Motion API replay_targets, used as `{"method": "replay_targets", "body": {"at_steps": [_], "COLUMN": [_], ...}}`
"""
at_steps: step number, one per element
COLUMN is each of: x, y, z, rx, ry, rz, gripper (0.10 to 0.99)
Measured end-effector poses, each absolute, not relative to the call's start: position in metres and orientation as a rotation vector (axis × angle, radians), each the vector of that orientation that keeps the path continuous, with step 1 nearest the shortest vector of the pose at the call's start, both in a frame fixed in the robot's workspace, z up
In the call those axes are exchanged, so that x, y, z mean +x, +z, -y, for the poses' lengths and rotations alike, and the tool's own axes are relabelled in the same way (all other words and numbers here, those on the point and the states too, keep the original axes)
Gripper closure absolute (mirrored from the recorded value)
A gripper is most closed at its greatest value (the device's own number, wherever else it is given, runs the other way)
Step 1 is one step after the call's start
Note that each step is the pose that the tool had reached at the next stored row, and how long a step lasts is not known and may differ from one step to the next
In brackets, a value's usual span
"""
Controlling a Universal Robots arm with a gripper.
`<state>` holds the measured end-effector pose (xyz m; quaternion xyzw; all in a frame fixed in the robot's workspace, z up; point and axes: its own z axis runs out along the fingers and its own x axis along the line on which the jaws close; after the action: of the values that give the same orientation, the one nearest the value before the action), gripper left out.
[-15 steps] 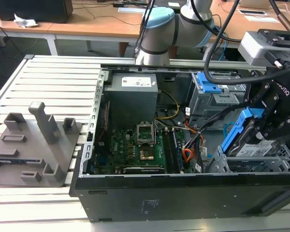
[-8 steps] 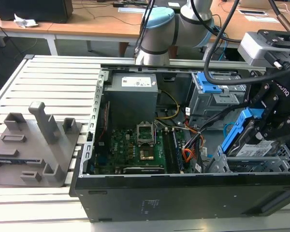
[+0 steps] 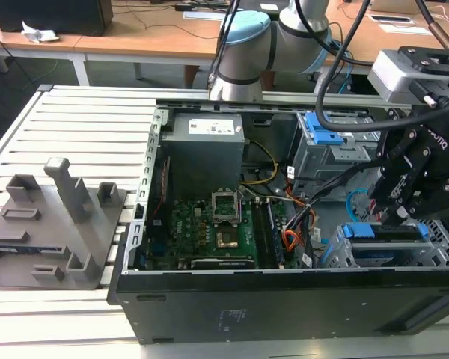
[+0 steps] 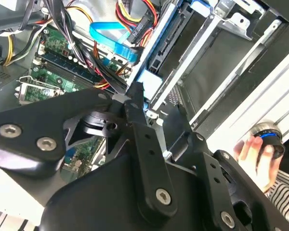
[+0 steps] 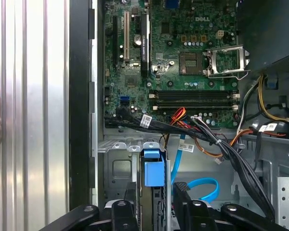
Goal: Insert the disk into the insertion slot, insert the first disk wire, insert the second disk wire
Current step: 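Insert the disk into the insertion slot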
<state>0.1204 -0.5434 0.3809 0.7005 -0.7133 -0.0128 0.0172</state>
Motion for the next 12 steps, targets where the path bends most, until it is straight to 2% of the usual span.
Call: {"method": "replay_targets", "body": {"at_steps": [1, 6, 12], "x": [0.1205, 0.1205, 0.1233], "y": [0.3807, 0.3804, 0.3798], "z": [0.5434, 0.5434, 0.5433], "rx": [2.177, 2.177, 2.177], "ry": [-0.04, -0.04, -0.04], "rz": [2.217, 2.217, 2.217], "gripper": [0.663, 0.973, 0.98]}}
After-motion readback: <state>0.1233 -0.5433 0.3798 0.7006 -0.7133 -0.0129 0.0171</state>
